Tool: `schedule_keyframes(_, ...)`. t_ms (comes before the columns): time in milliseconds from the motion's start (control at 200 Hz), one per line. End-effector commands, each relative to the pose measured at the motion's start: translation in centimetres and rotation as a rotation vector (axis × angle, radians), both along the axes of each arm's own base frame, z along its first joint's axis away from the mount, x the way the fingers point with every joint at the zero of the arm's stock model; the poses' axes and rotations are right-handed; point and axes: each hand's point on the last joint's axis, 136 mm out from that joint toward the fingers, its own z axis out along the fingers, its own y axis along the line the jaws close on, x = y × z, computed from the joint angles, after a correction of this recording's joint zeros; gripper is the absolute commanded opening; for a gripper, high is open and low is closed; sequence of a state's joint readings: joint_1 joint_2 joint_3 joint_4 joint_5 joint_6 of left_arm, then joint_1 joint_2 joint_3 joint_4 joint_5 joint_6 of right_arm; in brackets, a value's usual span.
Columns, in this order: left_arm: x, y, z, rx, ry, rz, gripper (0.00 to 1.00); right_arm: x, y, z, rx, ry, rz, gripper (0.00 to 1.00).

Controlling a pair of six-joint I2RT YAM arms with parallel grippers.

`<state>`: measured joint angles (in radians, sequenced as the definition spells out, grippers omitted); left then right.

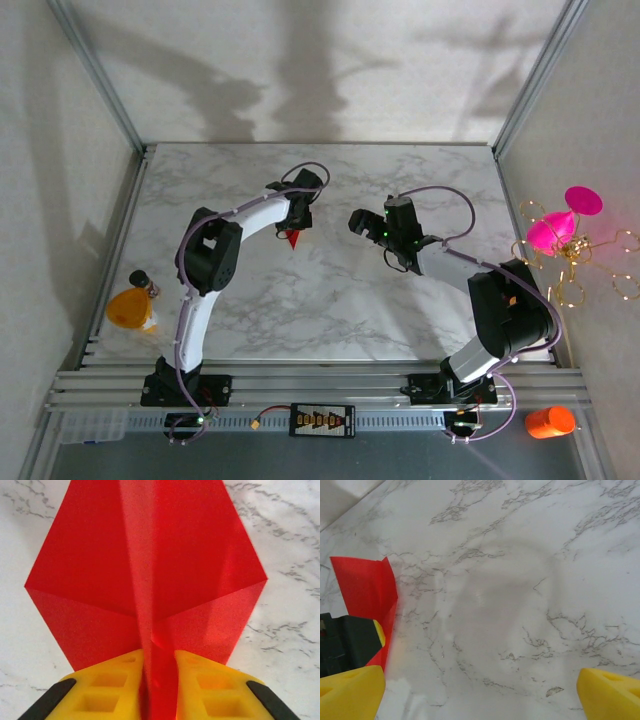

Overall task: Fold a paper plane with a square sheet of paper (pick it up from the middle)
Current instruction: Move the paper plane to the top-center of the table.

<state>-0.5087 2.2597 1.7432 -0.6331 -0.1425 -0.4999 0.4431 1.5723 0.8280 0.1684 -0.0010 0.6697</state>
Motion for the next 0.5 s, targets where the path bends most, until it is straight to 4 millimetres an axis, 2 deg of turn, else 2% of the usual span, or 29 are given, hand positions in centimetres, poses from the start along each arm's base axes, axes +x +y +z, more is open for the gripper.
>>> schedule_keyframes(0,0.05,0.13,-0.36,0.007,0.023,-0.008,0.20,0.15,0.17,0.08,0.017,-0.002,0.001,0.99)
schedule_keyframes(260,0.05,0.70,-0.80,0.040,0.025,0.004,0.23,0.52,0.62,0.14,0.025,0.003,0.012,0.98)
schedule_keyframes(496,0.06,0.88,-0.79,0.046,0.026,0.007,0.23,0.40,0.76,-0.59,0.028,0.027,0.017,0.98)
